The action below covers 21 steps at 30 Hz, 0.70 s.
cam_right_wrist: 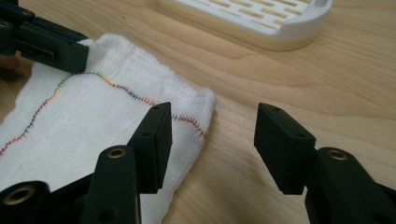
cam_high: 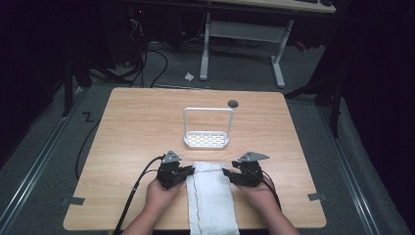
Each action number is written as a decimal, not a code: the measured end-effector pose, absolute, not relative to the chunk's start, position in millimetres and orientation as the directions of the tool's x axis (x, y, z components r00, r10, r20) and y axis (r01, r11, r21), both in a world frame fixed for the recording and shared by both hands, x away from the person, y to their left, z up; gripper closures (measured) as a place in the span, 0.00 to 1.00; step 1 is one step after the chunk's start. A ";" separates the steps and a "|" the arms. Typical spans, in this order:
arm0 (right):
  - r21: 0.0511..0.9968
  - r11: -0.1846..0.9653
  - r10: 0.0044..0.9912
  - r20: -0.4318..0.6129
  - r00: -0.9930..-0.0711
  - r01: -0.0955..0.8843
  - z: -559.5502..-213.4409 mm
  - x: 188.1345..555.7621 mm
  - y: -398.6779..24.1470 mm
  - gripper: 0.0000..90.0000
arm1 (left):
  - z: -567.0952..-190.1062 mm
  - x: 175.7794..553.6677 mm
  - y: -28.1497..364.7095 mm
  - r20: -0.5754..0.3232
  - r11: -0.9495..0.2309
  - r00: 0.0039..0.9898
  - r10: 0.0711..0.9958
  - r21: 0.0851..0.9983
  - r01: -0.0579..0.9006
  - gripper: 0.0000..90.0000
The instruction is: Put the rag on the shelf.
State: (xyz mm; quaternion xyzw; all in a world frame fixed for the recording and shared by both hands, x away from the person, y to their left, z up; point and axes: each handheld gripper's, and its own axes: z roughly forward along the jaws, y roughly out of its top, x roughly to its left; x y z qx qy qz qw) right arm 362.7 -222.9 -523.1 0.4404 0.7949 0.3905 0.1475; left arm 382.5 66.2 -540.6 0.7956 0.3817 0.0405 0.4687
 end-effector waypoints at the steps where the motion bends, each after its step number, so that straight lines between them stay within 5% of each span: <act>1: 0.744 0.299 0.812 0.130 -0.568 0.598 -525.2 365.5 -222.8 0.52 | -540.6 382.5 66.1 -0.293 -0.270 0.705 0.646 0.776 0.570 0.93; 7: 0.728 0.323 0.794 0.140 -0.592 0.605 -533.0 374.9 -207.8 0.53 | -540.6 382.6 66.1 -0.293 -0.270 0.703 0.648 0.775 0.572 0.93; 10: 0.726 0.354 0.785 0.111 -0.609 0.589 -532.9 371.8 -200.1 0.68 | -540.6 382.5 66.0 -0.290 -0.271 0.701 0.651 0.774 0.572 0.93; 12: 0.735 0.367 0.781 0.090 -0.618 0.570 -533.0 367.3 -197.1 0.91 | -540.7 382.8 66.0 -0.294 -0.269 0.699 0.651 0.772 0.576 0.93; 21: 0.766 0.356 0.781 0.071 -0.621 0.535 -531.9 360.1 -199.5 0.96 | -540.3 381.8 65.5 -0.292 -0.258 0.697 0.655 0.781 0.569 0.94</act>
